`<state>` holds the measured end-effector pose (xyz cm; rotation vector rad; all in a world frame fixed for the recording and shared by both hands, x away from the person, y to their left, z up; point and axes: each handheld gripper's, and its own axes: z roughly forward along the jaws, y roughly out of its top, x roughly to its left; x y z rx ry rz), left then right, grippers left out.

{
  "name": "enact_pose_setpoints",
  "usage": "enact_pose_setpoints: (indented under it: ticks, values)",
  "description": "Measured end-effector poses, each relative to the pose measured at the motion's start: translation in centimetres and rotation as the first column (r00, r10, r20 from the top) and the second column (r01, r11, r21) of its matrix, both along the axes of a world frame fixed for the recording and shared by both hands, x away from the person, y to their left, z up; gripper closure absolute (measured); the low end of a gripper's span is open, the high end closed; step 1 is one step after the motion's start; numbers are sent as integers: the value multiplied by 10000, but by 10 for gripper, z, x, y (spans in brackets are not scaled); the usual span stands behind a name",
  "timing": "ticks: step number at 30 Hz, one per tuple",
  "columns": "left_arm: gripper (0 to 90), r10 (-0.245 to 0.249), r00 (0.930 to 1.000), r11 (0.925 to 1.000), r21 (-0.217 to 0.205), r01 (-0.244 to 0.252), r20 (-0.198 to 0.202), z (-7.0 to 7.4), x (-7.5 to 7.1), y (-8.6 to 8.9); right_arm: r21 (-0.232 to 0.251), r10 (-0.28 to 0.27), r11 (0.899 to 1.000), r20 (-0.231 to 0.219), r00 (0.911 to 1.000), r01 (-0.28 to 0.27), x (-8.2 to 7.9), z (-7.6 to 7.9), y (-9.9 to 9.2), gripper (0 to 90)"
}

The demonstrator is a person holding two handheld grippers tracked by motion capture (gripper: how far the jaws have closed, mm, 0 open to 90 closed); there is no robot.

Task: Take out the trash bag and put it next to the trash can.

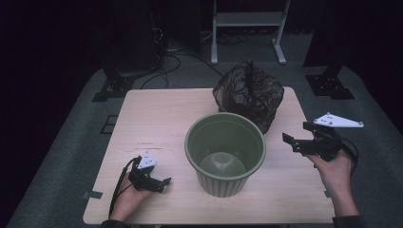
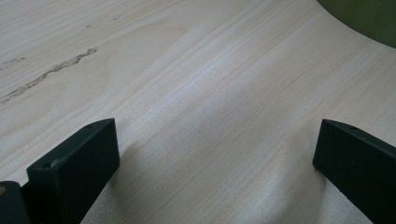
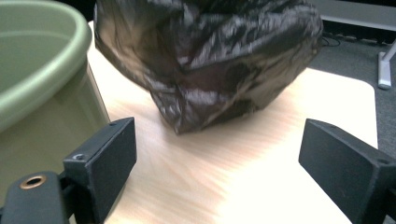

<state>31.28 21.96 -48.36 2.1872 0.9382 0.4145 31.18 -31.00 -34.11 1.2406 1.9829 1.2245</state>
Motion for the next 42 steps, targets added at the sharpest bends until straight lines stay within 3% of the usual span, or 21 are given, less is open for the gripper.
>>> enact_pose_setpoints:
  ticks: [7, 13, 21, 28, 36, 42]
  values:
    - [0, -4, 10000, 10000, 4, 4, 3, 0, 0, 0, 64, 33, 10000, -379, 9993, -31, -10, -27, -5, 101]
    - [0, 3, 10000, 10000, 21, -3, -16, 0, 0, 0, 41, 264, 9997, -810, 9964, -261, -15, -60, -4, 102]
    - [0, 5, 10000, 10000, 15, -5, -5, 0, 0, 0, 4, 249, 9997, -942, 9952, -249, -20, -81, -7, 102]
    - [0, 10, 10000, 10000, 21, -10, -4, 0, 0, 0, -337, 186, 9992, -1242, 9921, -230, -22, -104, -13, 102]
    - [0, 15, 10000, 10000, 22, -15, -4, 0, 0, 0, -773, 347, 9959, -1409, 9894, -459, -19, -125, -14, 102]
    - [0, 23, 10000, 10000, 22, -23, 0, 0, 0, 0, -864, 274, 9953, -1820, 9829, -437, -14, -141, -15, 102]
